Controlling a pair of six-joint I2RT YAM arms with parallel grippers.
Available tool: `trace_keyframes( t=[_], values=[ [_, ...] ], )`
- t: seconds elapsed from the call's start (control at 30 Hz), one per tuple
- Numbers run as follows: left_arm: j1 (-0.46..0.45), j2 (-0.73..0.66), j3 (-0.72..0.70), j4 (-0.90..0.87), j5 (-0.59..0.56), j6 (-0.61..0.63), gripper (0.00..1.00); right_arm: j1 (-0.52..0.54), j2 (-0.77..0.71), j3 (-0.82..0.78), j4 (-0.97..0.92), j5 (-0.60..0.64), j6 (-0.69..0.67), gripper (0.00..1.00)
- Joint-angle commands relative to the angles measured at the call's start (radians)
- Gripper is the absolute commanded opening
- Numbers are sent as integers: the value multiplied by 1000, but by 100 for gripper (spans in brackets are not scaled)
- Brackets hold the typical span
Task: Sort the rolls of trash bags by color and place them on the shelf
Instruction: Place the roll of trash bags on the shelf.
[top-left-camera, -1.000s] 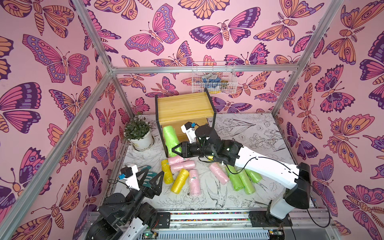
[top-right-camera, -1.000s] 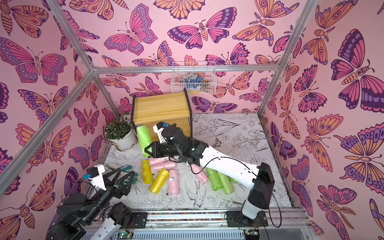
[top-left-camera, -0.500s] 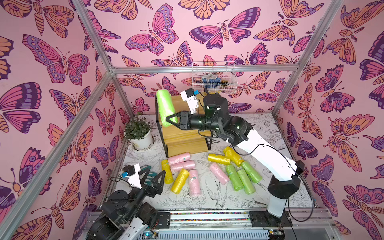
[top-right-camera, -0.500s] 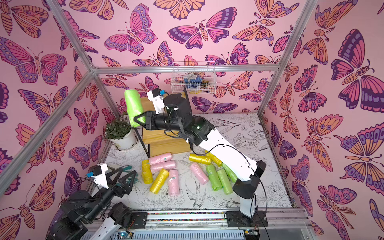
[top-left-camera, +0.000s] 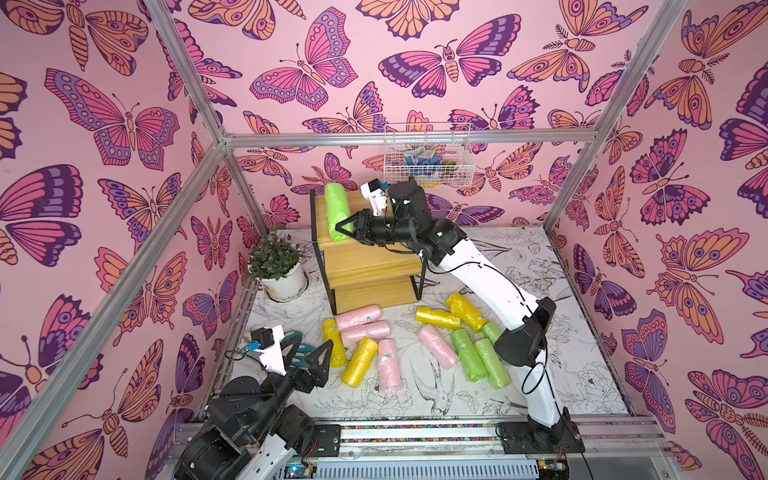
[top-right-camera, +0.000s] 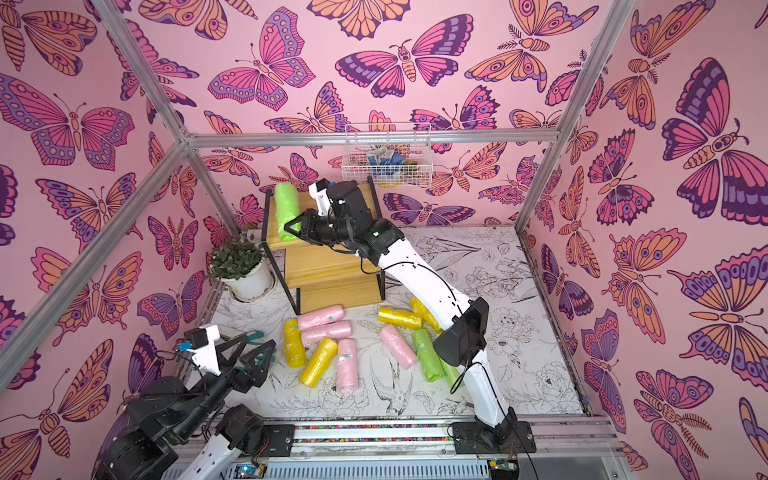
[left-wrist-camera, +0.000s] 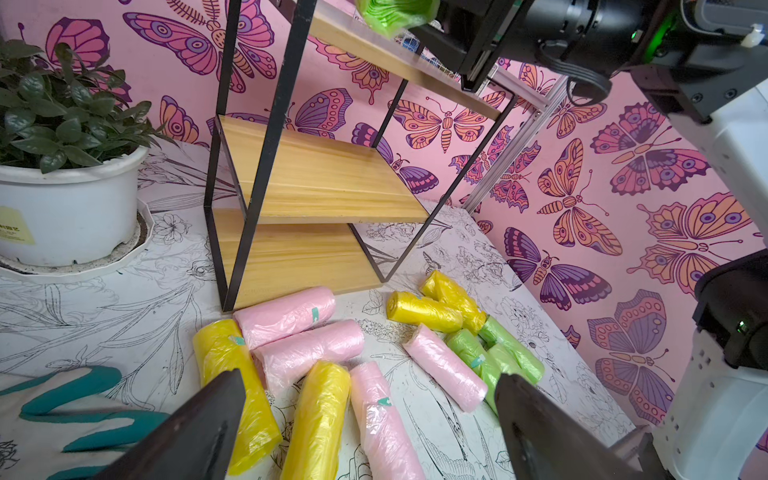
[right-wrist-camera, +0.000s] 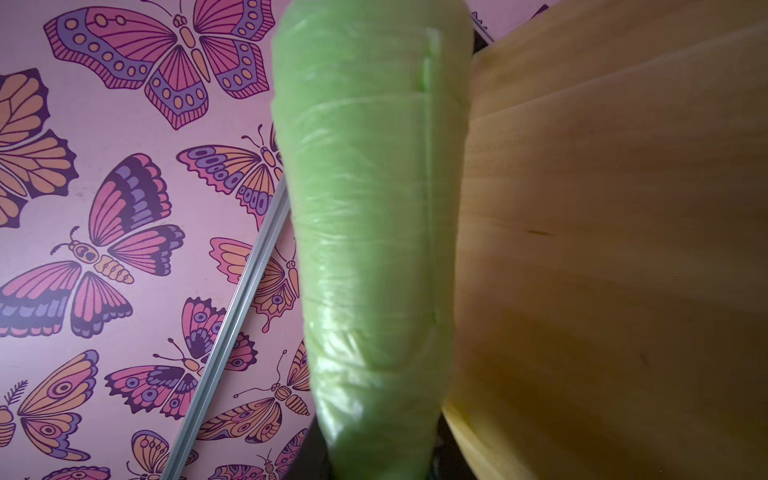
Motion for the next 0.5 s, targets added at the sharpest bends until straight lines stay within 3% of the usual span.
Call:
trace_keyframes(
  t=[0.0,0.3,0.47],
  values=[
    [-6,16,-8,9,19,14,100,2,-4,55,88,-34,17,20],
    [-6,11,-15,7,-4,5,100,-4,-20,49,32,-10,-31,65],
    [-6,46,-15,-9,-42,-18,100,-23,-52,20,36,-21,-36,70]
  ],
)
